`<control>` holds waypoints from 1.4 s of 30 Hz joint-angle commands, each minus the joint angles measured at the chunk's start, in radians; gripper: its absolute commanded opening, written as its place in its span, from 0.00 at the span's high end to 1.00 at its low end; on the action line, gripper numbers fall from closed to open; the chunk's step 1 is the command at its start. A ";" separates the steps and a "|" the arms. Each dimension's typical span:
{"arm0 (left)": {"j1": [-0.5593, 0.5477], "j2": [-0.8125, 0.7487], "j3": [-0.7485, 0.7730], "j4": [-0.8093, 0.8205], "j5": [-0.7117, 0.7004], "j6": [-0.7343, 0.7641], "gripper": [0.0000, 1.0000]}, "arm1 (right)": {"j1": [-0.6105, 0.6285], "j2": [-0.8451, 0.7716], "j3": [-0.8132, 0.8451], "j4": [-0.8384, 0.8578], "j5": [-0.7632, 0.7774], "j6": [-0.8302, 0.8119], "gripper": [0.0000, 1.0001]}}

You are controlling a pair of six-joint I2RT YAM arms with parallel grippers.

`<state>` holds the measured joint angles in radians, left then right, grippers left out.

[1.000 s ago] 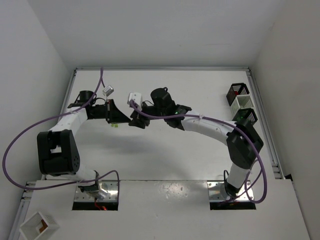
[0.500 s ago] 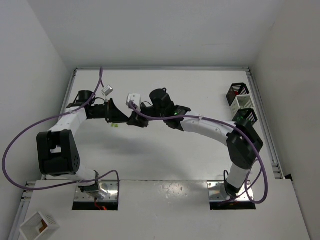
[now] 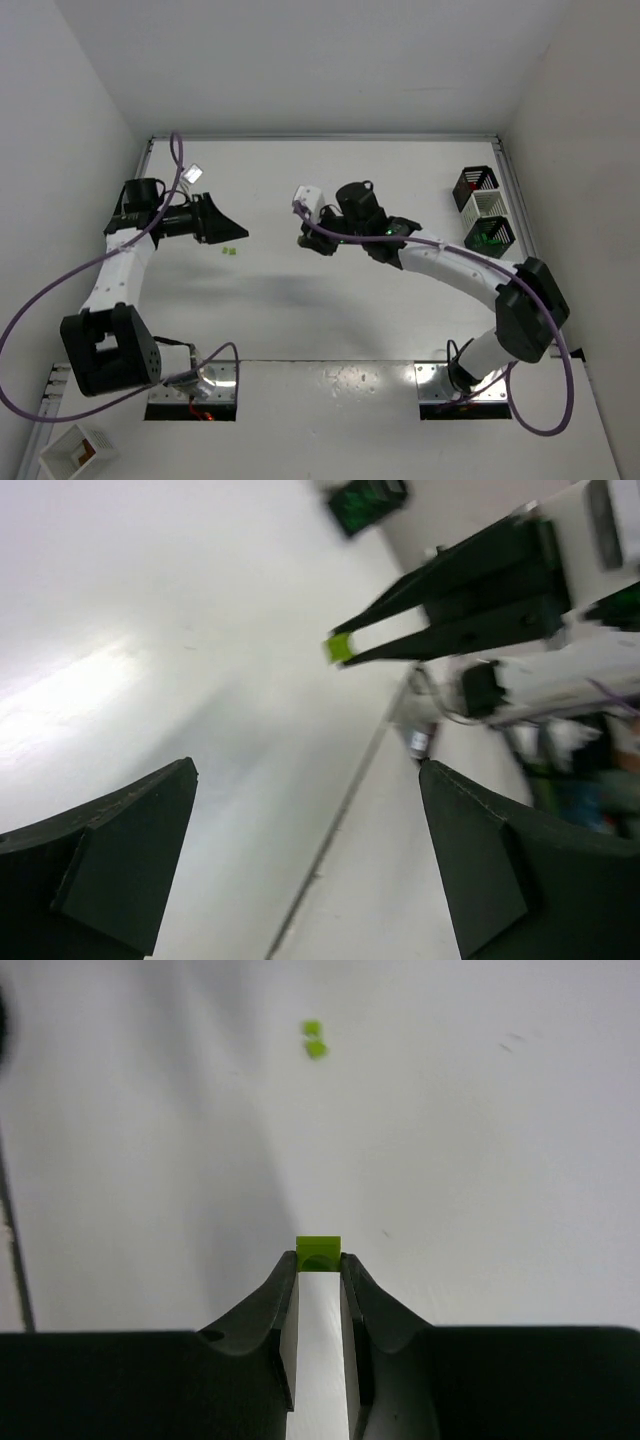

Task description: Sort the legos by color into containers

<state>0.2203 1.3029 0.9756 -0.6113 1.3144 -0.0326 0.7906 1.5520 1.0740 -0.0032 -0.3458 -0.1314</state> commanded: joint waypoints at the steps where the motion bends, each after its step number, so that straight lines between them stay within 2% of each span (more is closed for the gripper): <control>1: -0.012 -0.133 0.009 0.123 -0.281 -0.070 0.01 | -0.104 -0.061 0.013 -0.141 0.146 0.019 1.00; 2: -0.041 -0.155 0.035 0.151 -0.434 -0.070 0.01 | -0.132 -0.061 0.036 -0.218 0.146 0.035 1.00; 6: -0.195 -0.162 0.167 0.142 -0.828 -0.082 0.01 | -0.278 -0.093 0.060 -0.325 0.165 0.050 1.00; 8: -0.280 -0.107 0.262 0.111 -0.924 -0.055 0.01 | -0.361 -0.102 0.084 -0.379 0.177 0.050 1.00; 9: -0.310 -0.085 0.296 0.072 -1.036 -0.055 0.01 | -0.390 -0.115 0.093 -0.398 0.188 0.050 1.00; 12: -0.416 -0.030 0.377 0.044 -1.185 -0.032 0.01 | -0.519 -0.136 0.116 -0.478 0.198 0.027 1.00; 13: -0.439 -0.021 0.377 0.044 -1.277 -0.020 0.01 | -0.589 -0.148 0.127 -0.497 0.199 0.004 1.00; 16: -0.531 -0.010 0.402 0.044 -1.475 0.019 0.01 | -0.695 -0.159 0.136 -0.566 0.189 -0.023 1.00; 19: -0.616 -0.001 0.411 0.065 -1.604 0.031 0.01 | -0.819 -0.168 0.158 -0.627 0.180 -0.076 1.00; 21: -0.641 0.010 0.441 0.032 -1.562 0.042 0.01 | -0.916 -0.159 0.170 -0.670 0.180 -0.109 1.00; 23: -0.641 0.010 0.442 0.013 -1.445 0.031 0.01 | -0.979 -0.150 0.194 -0.705 0.127 -0.144 1.00; 27: -0.613 0.021 0.419 0.001 -1.410 0.002 0.01 | -1.102 -0.081 0.277 -0.845 0.001 -0.207 1.00; 30: -0.579 0.056 0.459 -0.038 -1.361 -0.020 0.01 | -1.149 0.017 0.415 -1.018 -0.137 -0.295 1.00; 31: -0.566 0.065 0.469 -0.047 -1.345 -0.020 0.01 | -1.150 0.045 0.447 -1.123 -0.177 -0.328 1.00; 35: -0.556 0.055 0.459 -0.047 -1.293 -0.020 0.01 | -1.174 0.175 0.567 -1.306 -0.318 -0.434 1.00; 37: -0.546 0.042 0.448 -0.027 -1.279 -0.020 0.01 | -1.186 0.230 0.613 -1.318 -0.318 -0.406 1.00; 39: -0.524 0.033 0.437 -0.004 -1.357 -0.088 0.01 | -1.197 0.241 0.623 -1.238 -0.292 -0.363 1.00; 42: -0.500 0.033 0.428 -0.004 -1.347 -0.099 0.01 | -1.208 0.209 0.571 -1.045 -0.201 -0.248 1.00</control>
<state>-0.3141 1.3712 1.4021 -0.6441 -0.0193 -0.0860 -0.4015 1.8076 1.6440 -1.1740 -0.5610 -0.4446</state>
